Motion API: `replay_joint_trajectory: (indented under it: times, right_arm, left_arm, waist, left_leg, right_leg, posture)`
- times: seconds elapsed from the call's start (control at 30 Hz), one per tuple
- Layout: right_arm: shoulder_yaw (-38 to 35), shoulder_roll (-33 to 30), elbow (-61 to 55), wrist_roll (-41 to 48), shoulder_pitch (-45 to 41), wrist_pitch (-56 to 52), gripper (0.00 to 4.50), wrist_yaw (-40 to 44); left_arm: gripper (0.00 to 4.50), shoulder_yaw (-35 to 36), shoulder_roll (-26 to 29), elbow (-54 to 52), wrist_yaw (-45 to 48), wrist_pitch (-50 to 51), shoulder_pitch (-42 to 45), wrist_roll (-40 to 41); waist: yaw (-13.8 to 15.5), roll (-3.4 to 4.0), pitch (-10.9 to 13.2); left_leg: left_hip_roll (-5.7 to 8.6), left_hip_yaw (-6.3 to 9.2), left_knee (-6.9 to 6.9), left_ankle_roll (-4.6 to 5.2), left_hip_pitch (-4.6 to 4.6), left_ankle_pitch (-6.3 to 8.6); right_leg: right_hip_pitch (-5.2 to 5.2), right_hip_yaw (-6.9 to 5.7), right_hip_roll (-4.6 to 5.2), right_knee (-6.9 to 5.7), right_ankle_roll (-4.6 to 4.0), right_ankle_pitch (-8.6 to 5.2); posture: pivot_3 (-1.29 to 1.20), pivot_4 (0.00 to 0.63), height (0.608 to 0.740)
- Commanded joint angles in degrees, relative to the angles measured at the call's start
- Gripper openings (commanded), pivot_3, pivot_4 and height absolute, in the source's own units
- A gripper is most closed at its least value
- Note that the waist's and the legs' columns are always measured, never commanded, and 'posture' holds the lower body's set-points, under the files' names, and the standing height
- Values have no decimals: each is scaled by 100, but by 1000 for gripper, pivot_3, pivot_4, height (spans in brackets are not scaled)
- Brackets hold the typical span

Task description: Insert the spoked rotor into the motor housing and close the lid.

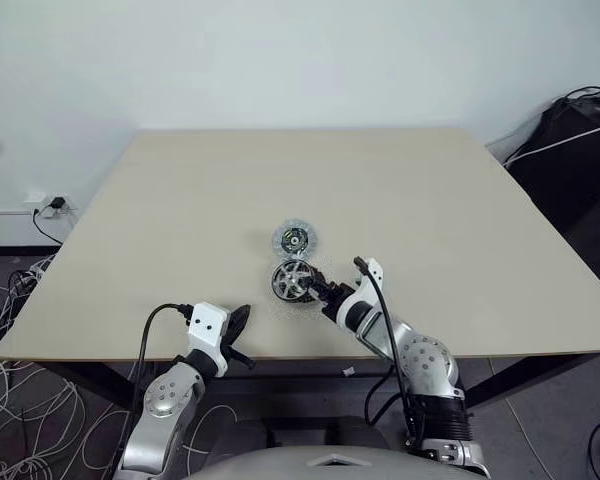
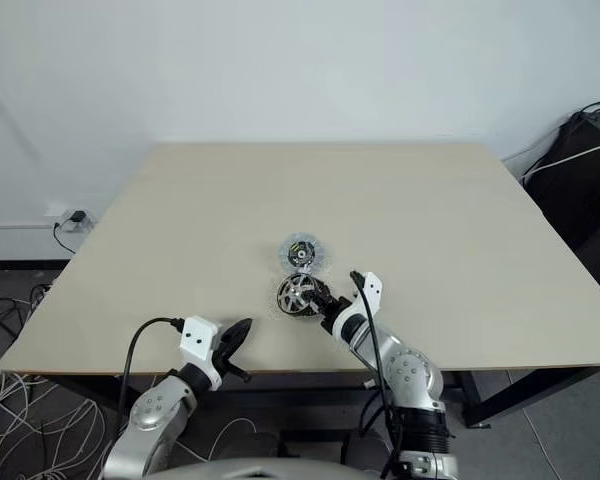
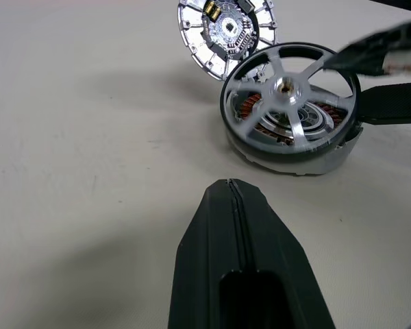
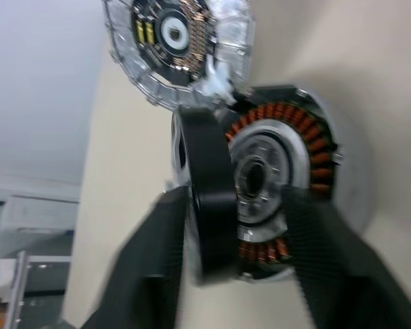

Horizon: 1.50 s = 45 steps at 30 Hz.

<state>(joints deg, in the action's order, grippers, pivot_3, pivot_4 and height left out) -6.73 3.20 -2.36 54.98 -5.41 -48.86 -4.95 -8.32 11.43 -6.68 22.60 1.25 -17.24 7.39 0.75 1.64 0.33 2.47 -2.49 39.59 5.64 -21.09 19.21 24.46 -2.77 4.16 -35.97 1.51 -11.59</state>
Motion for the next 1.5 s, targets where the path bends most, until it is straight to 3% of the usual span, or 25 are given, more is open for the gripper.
replay_joint_trajectory:
  times: [0.03,0.1,0.27,0.47,0.6,0.73,0.93,1.5]
  right_arm:
    - [-144,262,-151,91,-190,82,3650,-40]
    - [-154,255,-225,154,-169,84,4264,-62]
    - [-166,246,-446,222,-135,217,4264,-54]
    - [254,50,-1160,-326,-47,986,4264,695]
    - [669,-136,-1486,-982,16,1482,3374,1148]
    - [1380,-690,-1676,-1640,64,1517,2011,1740]
    - [1993,-1121,-1593,-1914,38,1247,59,2317]
    - [2599,-901,-775,-3746,-249,1584,23,2036]
  left_arm:
    - [0,39,14,-190,11,-26,64,23]
    - [0,40,16,-198,9,-18,54,25]
    - [0,41,20,-215,11,-8,44,31]
    - [0,51,21,-217,11,-32,35,35]
    - [0,51,21,-208,14,-30,39,37]
    - [0,51,18,-200,14,-30,42,39]
    - [0,50,6,-188,3,-24,28,40]
    - [0,49,-13,-205,-24,-20,-13,38]
  waist:
    - [4,-5,-6]
    - [9,-10,-10]
    - [5,-9,-11]
    - [-2,-7,-10]
    - [-3,-8,-10]
    - [3,-12,-12]
    - [9,-21,-14]
    - [15,-35,-21]
  left_leg:
    - [0,0,0,0,2,0]
    - [0,0,0,1,6,1]
    - [1,-1,1,1,8,1]
    - [0,-2,0,0,-1,0]
    - [0,-3,0,0,1,0]
    - [2,-4,1,-9,5,-6]
    - [1,-4,2,-14,6,-10]
    - [3,-4,3,-23,6,-12]
  right_leg:
    - [-2,0,0,0,0,0]
    - [-6,0,1,0,0,0]
    - [-6,2,2,0,2,1]
    - [2,2,-1,1,2,1]
    - [1,2,-2,0,2,1]
    - [-3,1,-2,0,2,1]
    - [-3,2,-1,0,1,1]
    - [-3,2,1,0,1,1]
  posture:
    - [0,0,740]
    - [0,0,740]
    - [0,0,740]
    - [0,0,740]
    - [0,0,740]
    - [0,0,740]
    - [0,0,740]
    - [0,0,740]
